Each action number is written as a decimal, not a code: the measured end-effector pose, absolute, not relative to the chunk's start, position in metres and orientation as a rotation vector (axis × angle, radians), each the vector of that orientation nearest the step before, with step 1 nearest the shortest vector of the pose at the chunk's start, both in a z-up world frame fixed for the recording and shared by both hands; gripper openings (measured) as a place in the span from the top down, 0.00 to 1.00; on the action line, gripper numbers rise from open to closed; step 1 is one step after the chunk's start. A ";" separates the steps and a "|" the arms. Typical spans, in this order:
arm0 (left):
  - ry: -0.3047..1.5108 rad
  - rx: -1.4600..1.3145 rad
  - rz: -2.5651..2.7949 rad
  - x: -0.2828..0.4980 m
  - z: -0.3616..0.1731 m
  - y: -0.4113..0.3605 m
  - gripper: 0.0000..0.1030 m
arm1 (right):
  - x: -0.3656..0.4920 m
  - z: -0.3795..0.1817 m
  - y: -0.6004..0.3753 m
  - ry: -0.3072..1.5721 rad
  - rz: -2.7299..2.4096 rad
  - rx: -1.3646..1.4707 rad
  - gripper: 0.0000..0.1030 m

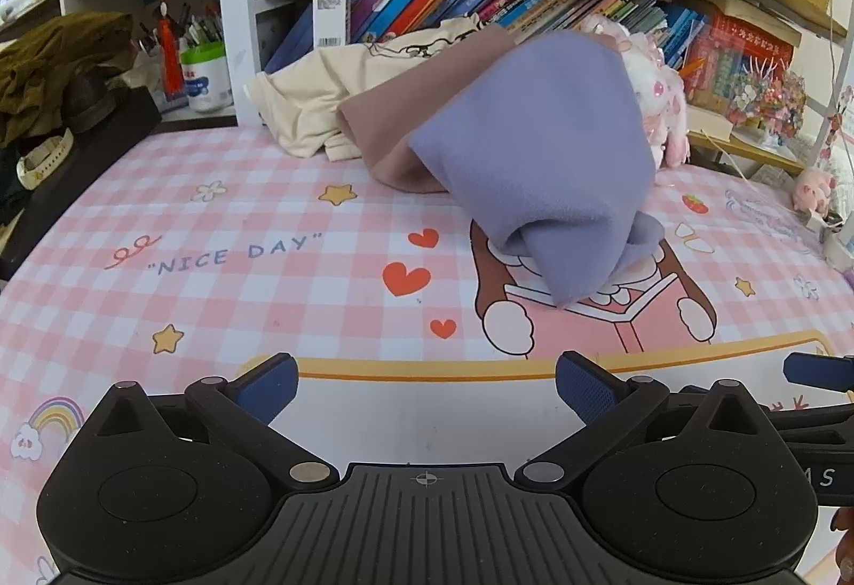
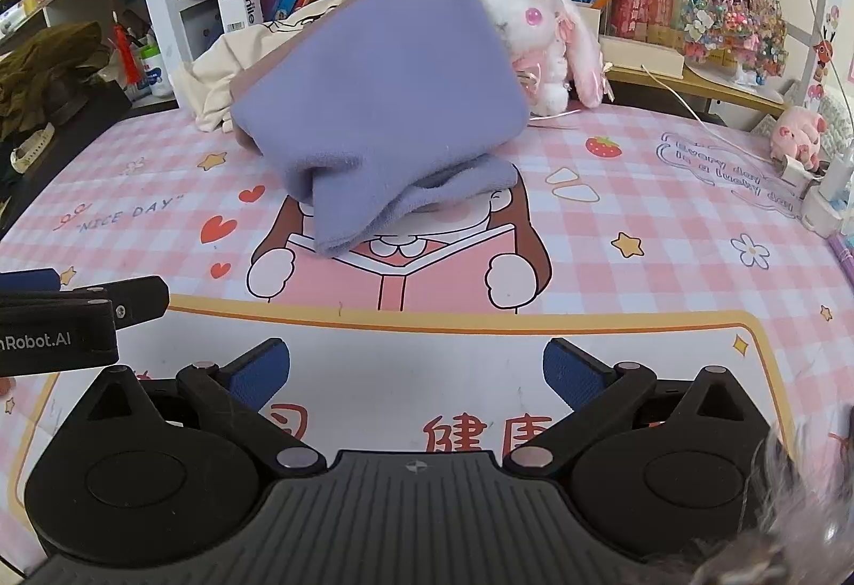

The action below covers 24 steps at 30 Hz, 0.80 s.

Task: Fold clothes

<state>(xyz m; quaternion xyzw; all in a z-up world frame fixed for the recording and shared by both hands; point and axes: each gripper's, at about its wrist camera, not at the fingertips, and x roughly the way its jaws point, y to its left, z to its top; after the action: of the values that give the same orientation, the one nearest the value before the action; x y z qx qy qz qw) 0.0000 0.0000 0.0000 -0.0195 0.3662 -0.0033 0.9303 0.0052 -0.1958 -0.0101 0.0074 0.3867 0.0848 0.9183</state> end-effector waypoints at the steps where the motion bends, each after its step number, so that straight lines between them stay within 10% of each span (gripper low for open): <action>1: 0.751 -0.041 -0.007 0.000 0.000 0.000 0.00 | 0.005 -0.010 -0.196 0.795 0.174 0.015 0.00; 24: 0.759 -0.057 -0.006 -0.001 0.001 0.002 0.00 | 0.005 -0.013 -0.197 0.804 0.173 0.022 0.00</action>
<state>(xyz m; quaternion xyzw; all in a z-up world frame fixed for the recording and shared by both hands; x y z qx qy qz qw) -0.0013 0.0024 0.0009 -0.0277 0.3706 -0.0028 0.9284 0.0054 -0.1972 -0.0131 0.0107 0.3907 0.0840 0.9166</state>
